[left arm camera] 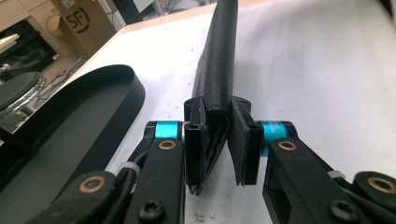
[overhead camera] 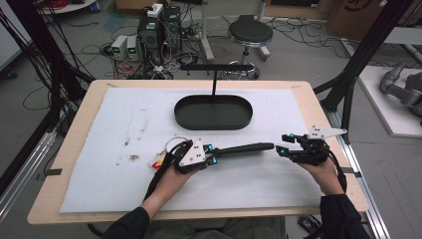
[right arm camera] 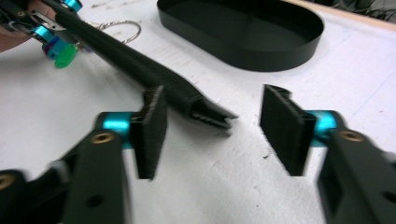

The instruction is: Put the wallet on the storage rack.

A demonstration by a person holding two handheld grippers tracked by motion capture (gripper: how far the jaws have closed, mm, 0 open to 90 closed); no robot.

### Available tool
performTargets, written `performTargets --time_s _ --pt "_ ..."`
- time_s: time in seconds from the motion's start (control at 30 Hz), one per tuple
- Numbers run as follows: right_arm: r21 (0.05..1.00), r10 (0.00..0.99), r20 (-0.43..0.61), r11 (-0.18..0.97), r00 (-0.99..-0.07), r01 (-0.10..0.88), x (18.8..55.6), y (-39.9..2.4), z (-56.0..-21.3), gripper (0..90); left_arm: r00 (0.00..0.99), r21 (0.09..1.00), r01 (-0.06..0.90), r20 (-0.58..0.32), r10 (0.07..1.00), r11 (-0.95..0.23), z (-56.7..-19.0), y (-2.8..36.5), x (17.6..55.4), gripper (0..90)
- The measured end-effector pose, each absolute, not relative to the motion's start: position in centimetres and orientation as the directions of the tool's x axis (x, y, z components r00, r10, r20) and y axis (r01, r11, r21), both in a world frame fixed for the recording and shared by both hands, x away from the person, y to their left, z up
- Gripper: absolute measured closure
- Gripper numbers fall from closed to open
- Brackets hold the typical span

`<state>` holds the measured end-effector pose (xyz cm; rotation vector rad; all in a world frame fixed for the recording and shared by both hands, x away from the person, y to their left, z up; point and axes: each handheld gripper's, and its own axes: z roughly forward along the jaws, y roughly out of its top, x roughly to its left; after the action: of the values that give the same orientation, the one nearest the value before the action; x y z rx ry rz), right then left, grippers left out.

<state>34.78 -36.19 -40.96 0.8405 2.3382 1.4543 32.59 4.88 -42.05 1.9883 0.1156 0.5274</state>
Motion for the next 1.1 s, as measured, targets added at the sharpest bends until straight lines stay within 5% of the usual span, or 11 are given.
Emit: performTargets --time_s 0.47,0.83,1.1 --pt "0.877 0.534 0.089 0.358 -0.841 0.32 34.8 -35.3 -41.3 32.7 0.948 0.964 0.002 0.083 0.308 -0.267 -41.0 6.5 33.0 77.2" --pt "0.877 0.457 0.117 0.369 -0.882 0.308 35.1 -33.1 -41.8 32.9 0.969 0.986 0.031 0.012 0.247 -0.166 -40.7 7.5 33.2 77.1" --pt "0.901 0.36 0.072 0.377 -0.93 0.216 34.3 -32.5 -41.1 72.0 0.966 0.988 0.053 -0.015 0.258 -0.143 -40.6 8.3 33.4 76.0"
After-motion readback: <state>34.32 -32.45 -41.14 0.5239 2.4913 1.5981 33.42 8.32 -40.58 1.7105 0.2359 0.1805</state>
